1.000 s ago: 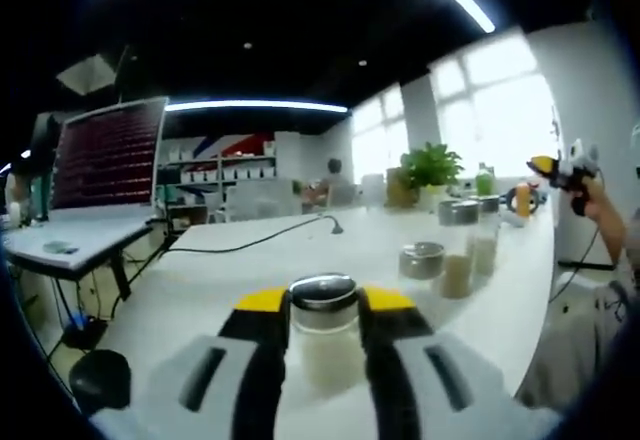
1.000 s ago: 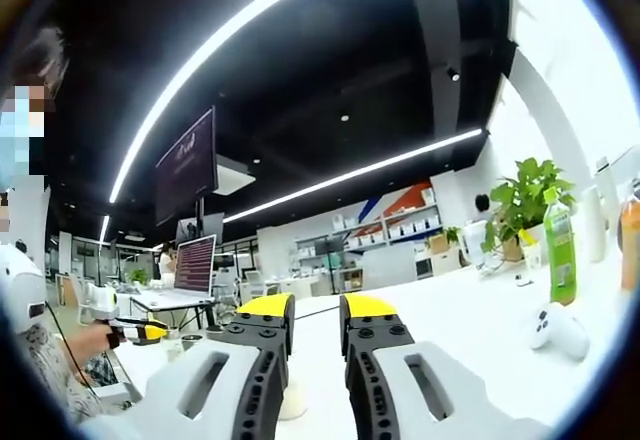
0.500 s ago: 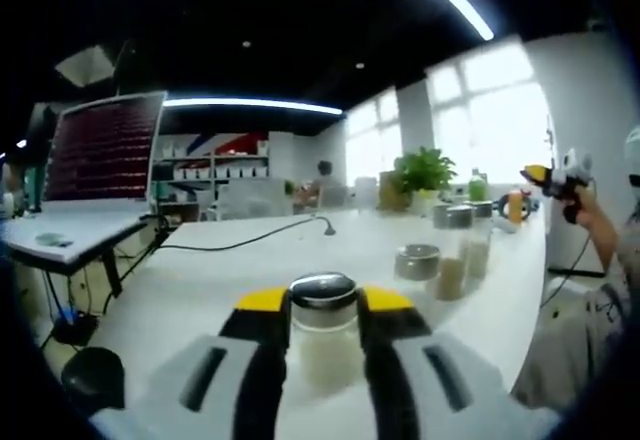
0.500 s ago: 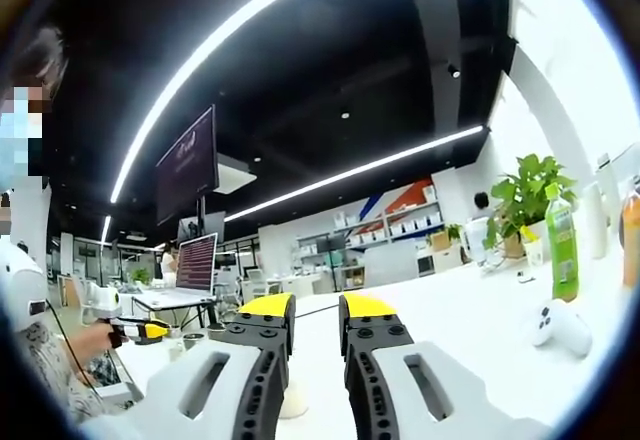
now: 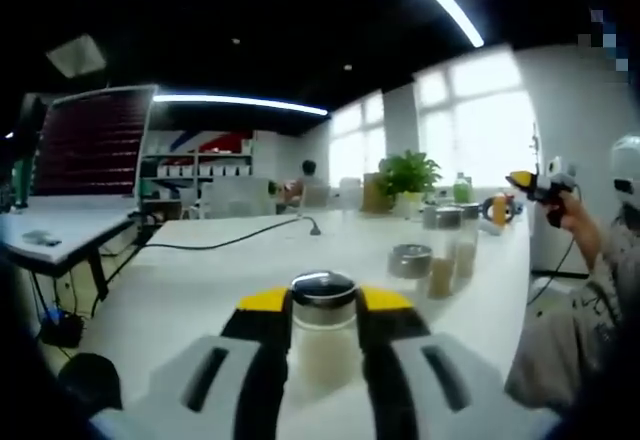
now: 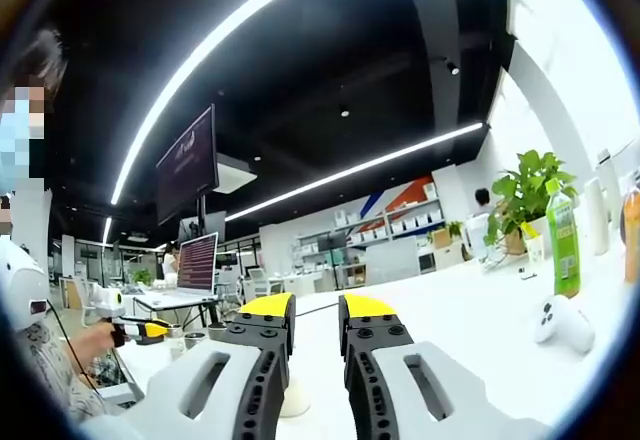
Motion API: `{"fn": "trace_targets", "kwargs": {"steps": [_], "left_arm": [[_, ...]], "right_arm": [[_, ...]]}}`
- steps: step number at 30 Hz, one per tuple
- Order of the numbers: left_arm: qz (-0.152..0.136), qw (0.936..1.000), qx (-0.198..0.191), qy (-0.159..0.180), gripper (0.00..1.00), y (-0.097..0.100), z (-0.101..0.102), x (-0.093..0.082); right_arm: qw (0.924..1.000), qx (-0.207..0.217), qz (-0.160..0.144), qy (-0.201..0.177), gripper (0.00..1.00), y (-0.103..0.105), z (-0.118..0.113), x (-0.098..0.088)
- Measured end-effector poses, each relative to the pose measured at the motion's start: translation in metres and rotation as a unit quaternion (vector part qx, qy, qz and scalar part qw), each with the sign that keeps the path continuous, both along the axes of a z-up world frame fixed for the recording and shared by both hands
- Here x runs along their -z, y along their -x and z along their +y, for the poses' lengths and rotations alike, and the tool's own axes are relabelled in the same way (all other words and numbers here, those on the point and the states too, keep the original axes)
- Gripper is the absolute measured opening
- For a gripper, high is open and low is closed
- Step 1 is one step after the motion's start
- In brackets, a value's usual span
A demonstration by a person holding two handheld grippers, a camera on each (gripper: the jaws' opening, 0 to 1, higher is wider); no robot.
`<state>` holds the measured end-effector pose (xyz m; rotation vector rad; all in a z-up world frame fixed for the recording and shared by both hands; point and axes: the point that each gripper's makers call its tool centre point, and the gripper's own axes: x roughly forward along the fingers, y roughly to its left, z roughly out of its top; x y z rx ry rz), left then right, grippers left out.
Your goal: Rotate the seasoning bottle until the label or dispensing opening points toward the visible target arrow and the bottle remains upright within the marked orientation range
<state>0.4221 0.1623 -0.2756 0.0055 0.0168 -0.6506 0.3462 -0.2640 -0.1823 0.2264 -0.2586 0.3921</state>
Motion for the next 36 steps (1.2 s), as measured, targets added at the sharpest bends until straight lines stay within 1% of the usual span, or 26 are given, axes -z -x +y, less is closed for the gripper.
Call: {"fn": "trace_targets", "kwargs": {"steps": [2, 4, 6, 12, 13, 14, 15, 16, 17, 18, 19, 20, 24, 27, 29, 30, 32, 34, 36], "left_arm": [[0.0, 0.9999, 0.011, -0.001, 0.26, 0.0, 0.0, 0.0], [0.003, 0.9995, 0.031, 0.004, 0.26, 0.0, 0.0, 0.0], [0.008, 0.9991, 0.04, 0.007, 0.26, 0.0, 0.002, 0.0], [0.008, 0.9977, 0.067, -0.011, 0.23, 0.002, 0.003, 0.0], [0.012, 0.997, 0.075, -0.013, 0.2, 0.002, 0.004, 0.0], [0.015, 0.9968, 0.077, -0.015, 0.12, 0.001, 0.006, 0.001], [0.017, 0.9969, 0.074, -0.02, 0.01, -0.001, 0.009, 0.003], [0.014, 0.9975, 0.067, -0.018, 0.07, -0.004, 0.012, 0.004], [0.015, 0.9979, 0.064, 0.001, 0.17, -0.004, 0.012, 0.002], [0.025, 0.997, 0.068, 0.027, 0.27, -0.002, 0.01, 0.0], [0.022, 0.9963, 0.072, 0.04, 0.27, 0.0, 0.009, -0.004], [0.012, 0.9962, 0.076, 0.041, 0.25, 0.003, 0.01, -0.006], [0.013, 0.9963, 0.068, 0.051, 0.26, 0.006, 0.01, -0.007], [0.014, 0.9964, 0.064, 0.053, 0.3, 0.007, 0.003, -0.008], [0.014, 0.9964, 0.062, 0.056, 0.36, 0.006, -0.004, -0.009], [0.016, 0.9969, 0.054, 0.054, 0.39, 0.003, -0.007, -0.008], [0.004, 0.9988, 0.026, 0.042, 0.44, -0.005, -0.007, -0.01], [-0.007, 0.9993, 0.009, 0.034, 0.43, -0.008, -0.009, -0.013], [-0.017, 0.999, 0.007, 0.04, 0.44, -0.007, -0.014, -0.018]], "right_arm": [[1.0, 0.0, 0.0, 0.0, 0.16, 0.0, 0.0, 0.0], [1.0, -0.001, 0.0, 0.0, 0.16, 0.0, 0.0, 0.0], [1.0, -0.002, 0.002, 0.0, 0.16, -0.001, 0.001, 0.002], [1.0, -0.007, 0.002, -0.004, 0.16, -0.002, 0.003, 0.002], [1.0, -0.008, 0.002, -0.005, 0.16, -0.002, 0.003, 0.002], [0.9999, -0.009, 0.003, -0.006, 0.16, -0.002, 0.003, 0.002], [0.9999, -0.009, 0.003, -0.007, 0.16, -0.002, 0.004, 0.002], [0.9999, -0.011, 0.003, -0.007, 0.16, -0.002, 0.005, 0.002], [0.9999, -0.011, 0.003, -0.007, 0.16, -0.002, 0.005, 0.002], [0.9999, -0.012, 0.003, -0.007, 0.16, -0.002, 0.005, 0.002], [0.9999, -0.012, 0.003, -0.007, 0.16, -0.002, 0.005, 0.002], [0.9999, -0.012, 0.003, -0.007, 0.16, -0.002, 0.006, 0.002], [0.9999, -0.014, 0.003, -0.007, 0.16, -0.002, 0.007, 0.002], [0.9999, -0.014, 0.003, -0.008, 0.16, -0.002, 0.008, 0.003], [0.9999, -0.014, 0.003, -0.009, 0.16, -0.001, 0.007, 0.003], [0.9999, -0.014, 0.002, -0.008, 0.16, -0.001, 0.006, 0.002], [0.9999, -0.014, 0.002, -0.007, 0.16, -0.001, 0.006, 0.002], [0.9999, -0.014, 0.001, -0.008, 0.16, 0.0, 0.006, 0.001], [0.9999, -0.014, 0.001, -0.009, 0.16, 0.0, 0.005, 0.002]]}}
